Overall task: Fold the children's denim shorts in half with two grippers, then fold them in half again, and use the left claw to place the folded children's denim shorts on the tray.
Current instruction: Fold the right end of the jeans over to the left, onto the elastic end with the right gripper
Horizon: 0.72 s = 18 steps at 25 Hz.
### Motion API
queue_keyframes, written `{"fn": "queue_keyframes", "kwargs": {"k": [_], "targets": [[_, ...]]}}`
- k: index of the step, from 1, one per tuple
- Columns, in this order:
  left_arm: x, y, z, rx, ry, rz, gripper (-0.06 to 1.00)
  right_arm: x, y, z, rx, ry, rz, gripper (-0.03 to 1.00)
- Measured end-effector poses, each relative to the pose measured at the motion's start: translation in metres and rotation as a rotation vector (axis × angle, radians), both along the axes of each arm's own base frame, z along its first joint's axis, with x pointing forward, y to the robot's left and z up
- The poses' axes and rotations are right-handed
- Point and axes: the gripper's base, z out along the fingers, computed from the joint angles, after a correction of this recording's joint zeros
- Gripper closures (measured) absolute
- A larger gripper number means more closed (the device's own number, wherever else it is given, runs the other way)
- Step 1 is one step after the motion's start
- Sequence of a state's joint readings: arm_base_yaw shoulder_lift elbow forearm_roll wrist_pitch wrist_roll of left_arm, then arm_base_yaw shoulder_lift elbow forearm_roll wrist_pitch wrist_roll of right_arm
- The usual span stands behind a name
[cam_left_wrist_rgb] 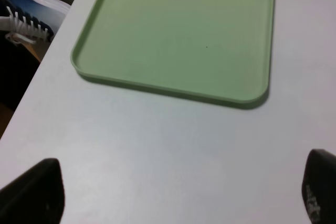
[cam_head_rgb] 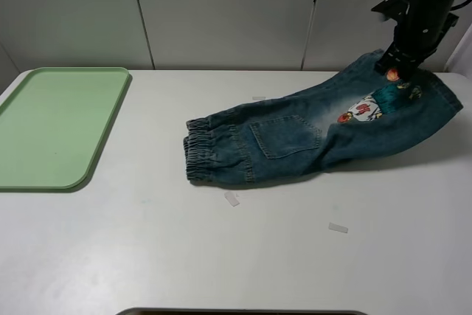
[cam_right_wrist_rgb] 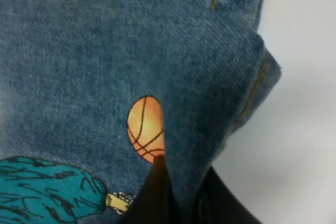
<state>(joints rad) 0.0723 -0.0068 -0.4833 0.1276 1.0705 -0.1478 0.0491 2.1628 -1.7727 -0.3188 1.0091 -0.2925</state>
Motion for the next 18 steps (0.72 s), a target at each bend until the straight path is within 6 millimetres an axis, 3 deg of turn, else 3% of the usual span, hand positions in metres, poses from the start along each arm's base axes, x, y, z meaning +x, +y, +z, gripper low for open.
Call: {"fn": "queue_keyframes", "kwargs": {"k": [8, 18], "targets": [[0.0, 0.0, 0.0, 0.0, 0.0, 0.0, 0.06, -0.013, -0.045, 0.043, -0.087, -0.055, -0.069, 0.96], [0.0, 0.0, 0.0, 0.0, 0.0, 0.0, 0.06, -0.016, -0.041, 0.056, -0.085, -0.044, -0.051, 0.96]]}}
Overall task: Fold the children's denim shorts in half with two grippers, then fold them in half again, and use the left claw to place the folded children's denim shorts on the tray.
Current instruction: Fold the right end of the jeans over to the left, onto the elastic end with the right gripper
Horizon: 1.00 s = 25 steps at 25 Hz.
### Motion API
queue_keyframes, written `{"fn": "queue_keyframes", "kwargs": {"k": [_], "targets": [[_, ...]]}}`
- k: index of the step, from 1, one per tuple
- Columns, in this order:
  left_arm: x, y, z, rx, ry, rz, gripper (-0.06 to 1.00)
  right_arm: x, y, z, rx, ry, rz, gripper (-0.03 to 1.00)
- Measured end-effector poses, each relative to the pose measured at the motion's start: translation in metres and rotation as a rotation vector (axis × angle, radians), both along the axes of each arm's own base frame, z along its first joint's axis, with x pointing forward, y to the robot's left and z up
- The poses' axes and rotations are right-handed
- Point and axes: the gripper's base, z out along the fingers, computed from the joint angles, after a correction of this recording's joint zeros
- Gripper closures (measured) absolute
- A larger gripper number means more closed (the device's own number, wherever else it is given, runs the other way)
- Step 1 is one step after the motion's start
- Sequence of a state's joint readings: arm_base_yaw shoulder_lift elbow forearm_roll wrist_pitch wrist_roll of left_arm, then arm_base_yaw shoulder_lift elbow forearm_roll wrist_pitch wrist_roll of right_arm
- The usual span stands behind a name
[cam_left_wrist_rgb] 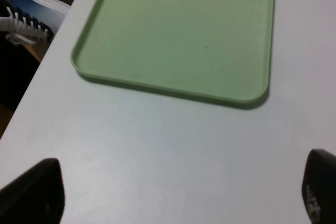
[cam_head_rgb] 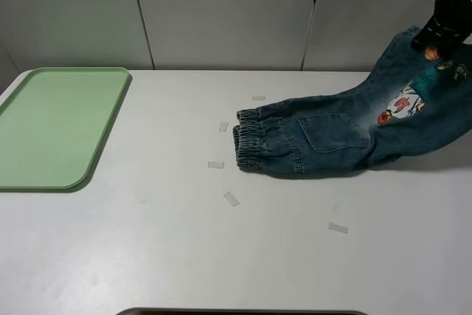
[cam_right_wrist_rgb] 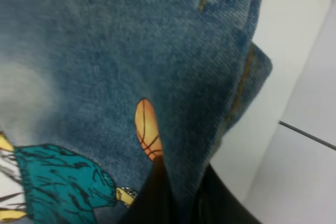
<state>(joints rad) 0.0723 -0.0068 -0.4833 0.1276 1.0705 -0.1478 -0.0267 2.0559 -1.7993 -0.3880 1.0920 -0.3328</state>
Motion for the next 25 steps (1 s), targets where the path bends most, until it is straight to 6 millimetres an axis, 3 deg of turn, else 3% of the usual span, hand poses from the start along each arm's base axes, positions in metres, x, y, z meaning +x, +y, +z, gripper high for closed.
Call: {"fn": "queue_keyframes", "kwargs": {"k": [9, 13, 17, 18, 25], "targets": [[0.0, 0.0, 0.0, 0.0, 0.0, 0.0, 0.06, -0.003, 0.054, -0.001, 0.045, 0.015, 0.006, 0.96], [0.0, 0.0, 0.0, 0.0, -0.001, 0.0, 0.06, -0.01, 0.097, -0.002, 0.061, 0.034, 0.007, 0.96], [0.0, 0.0, 0.0, 0.0, -0.001, 0.0, 0.06, -0.014, 0.117, -0.002, 0.073, 0.026, 0.008, 0.96], [0.0, 0.0, 0.0, 0.0, -0.001, 0.0, 0.06, -0.019, 0.137, -0.002, 0.081, 0.027, 0.014, 0.96], [0.0, 0.0, 0.0, 0.0, -0.001, 0.0, 0.06, -0.032, 0.182, -0.002, 0.112, 0.008, 0.035, 0.96]]}}
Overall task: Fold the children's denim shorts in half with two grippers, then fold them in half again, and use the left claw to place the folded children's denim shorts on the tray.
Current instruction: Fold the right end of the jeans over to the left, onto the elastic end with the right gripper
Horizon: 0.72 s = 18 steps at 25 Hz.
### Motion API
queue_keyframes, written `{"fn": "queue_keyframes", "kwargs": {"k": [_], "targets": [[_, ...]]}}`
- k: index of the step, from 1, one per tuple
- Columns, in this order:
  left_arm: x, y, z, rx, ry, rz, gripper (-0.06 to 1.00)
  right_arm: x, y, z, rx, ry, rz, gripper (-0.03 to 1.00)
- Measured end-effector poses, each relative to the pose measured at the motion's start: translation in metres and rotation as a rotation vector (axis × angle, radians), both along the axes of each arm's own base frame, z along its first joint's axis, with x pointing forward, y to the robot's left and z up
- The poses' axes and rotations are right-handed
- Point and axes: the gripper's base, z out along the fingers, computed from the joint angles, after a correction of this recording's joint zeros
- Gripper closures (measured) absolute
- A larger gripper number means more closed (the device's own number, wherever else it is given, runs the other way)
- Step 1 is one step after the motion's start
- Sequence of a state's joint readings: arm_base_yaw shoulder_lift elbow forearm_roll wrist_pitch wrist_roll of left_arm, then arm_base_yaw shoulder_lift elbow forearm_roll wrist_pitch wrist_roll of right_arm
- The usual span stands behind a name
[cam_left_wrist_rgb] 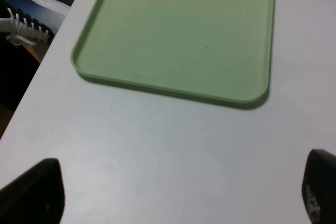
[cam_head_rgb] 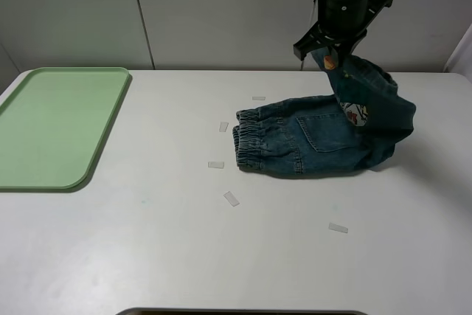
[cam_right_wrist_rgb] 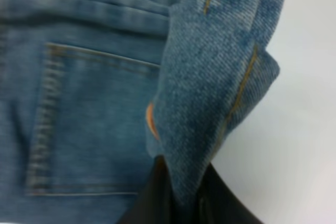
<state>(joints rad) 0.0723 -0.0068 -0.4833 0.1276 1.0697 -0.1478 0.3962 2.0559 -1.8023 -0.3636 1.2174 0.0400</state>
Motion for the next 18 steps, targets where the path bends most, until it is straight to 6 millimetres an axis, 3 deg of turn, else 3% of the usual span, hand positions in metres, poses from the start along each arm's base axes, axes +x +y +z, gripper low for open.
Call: {"fn": "queue_keyframes", "kwargs": {"k": [2, 8, 16, 18], "targets": [[0.0, 0.0, 0.0, 0.0, 0.0, 0.0, 0.06, -0.009, 0.025, -0.001, 0.033, -0.003, 0.006, 0.96], [0.0, 0.0, 0.0, 0.0, 0.0, 0.0, 0.06, -0.02, 0.048, -0.003, 0.068, 0.009, 0.022, 0.96], [0.0, 0.0, 0.0, 0.0, 0.0, 0.0, 0.06, -0.036, 0.096, -0.04, 0.052, 0.087, 0.089, 0.96], [0.0, 0.0, 0.0, 0.0, 0.0, 0.0, 0.06, -0.041, 0.103, -0.04, 0.057, 0.088, 0.098, 0.96]]}}
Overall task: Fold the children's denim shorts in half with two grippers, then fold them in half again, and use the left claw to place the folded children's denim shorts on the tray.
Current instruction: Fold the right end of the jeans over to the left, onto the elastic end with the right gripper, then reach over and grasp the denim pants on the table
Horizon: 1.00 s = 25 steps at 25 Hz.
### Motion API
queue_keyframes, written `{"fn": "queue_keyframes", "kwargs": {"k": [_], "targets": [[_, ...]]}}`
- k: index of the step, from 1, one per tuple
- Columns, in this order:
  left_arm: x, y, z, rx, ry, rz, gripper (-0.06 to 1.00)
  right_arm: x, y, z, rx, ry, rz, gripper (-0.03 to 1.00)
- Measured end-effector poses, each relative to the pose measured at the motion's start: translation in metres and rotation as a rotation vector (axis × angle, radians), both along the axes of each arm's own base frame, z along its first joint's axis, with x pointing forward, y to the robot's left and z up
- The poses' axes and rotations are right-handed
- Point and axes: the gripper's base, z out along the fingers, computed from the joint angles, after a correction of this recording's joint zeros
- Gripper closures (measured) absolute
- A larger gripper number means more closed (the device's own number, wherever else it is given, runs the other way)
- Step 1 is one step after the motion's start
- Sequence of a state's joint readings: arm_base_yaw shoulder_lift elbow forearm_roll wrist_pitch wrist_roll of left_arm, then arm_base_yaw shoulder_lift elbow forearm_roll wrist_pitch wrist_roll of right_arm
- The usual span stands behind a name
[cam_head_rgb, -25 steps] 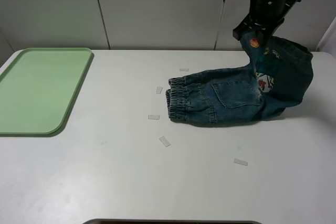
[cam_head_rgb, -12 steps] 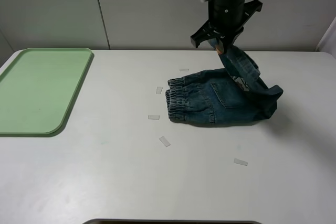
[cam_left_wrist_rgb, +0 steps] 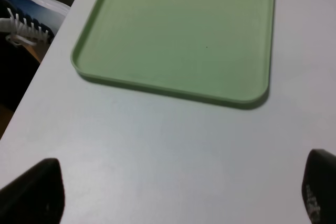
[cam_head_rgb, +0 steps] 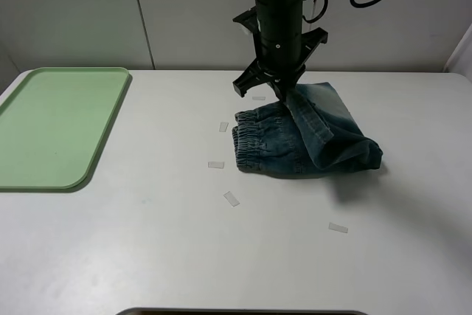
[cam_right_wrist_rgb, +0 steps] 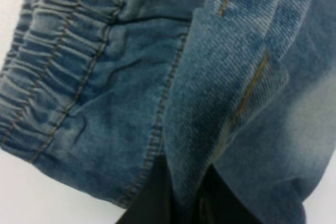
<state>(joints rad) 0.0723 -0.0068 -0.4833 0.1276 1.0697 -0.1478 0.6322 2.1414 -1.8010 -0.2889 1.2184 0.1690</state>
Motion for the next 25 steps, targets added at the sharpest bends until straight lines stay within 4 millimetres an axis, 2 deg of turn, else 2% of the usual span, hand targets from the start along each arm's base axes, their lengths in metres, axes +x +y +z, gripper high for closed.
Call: {"fn": "queue_keyframes", "kwargs": {"k": [5, 7, 9, 10, 11, 12, 14, 21, 24, 25], "targets": [[0.0, 0.0, 0.0, 0.0, 0.0, 0.0, 0.06, -0.002, 0.002, 0.0, 0.013, 0.009, -0.002, 0.96], [0.0, 0.0, 0.0, 0.0, 0.0, 0.0, 0.06, -0.002, 0.003, -0.001, 0.019, 0.013, -0.004, 0.92], [0.0, 0.0, 0.0, 0.0, 0.0, 0.0, 0.06, -0.003, 0.004, -0.001, 0.035, 0.025, -0.01, 0.83], [0.0, 0.0, 0.0, 0.0, 0.0, 0.0, 0.06, -0.003, 0.004, -0.001, 0.035, 0.025, -0.01, 0.83], [0.0, 0.0, 0.0, 0.0, 0.0, 0.0, 0.06, -0.004, 0.005, -0.001, 0.048, 0.034, -0.015, 0.78], [0.0, 0.0, 0.0, 0.0, 0.0, 0.0, 0.06, -0.006, 0.009, -0.002, 0.089, 0.06, -0.031, 0.49], [0.0, 0.0, 0.0, 0.0, 0.0, 0.0, 0.06, -0.009, 0.014, -0.001, 0.148, 0.087, -0.051, 0.33], [0.0, 0.0, 0.0, 0.0, 0.0, 0.0, 0.06, -0.01, 0.016, 0.0, 0.166, 0.101, -0.061, 0.28], [0.0, 0.0, 0.0, 0.0, 0.0, 0.0, 0.06, -0.01, 0.015, 0.007, 0.178, 0.084, -0.058, 0.27], [0.0, 0.0, 0.0, 0.0, 0.0, 0.0, 0.06, -0.012, 0.014, 0.016, 0.19, 0.069, -0.05, 0.27]]}}
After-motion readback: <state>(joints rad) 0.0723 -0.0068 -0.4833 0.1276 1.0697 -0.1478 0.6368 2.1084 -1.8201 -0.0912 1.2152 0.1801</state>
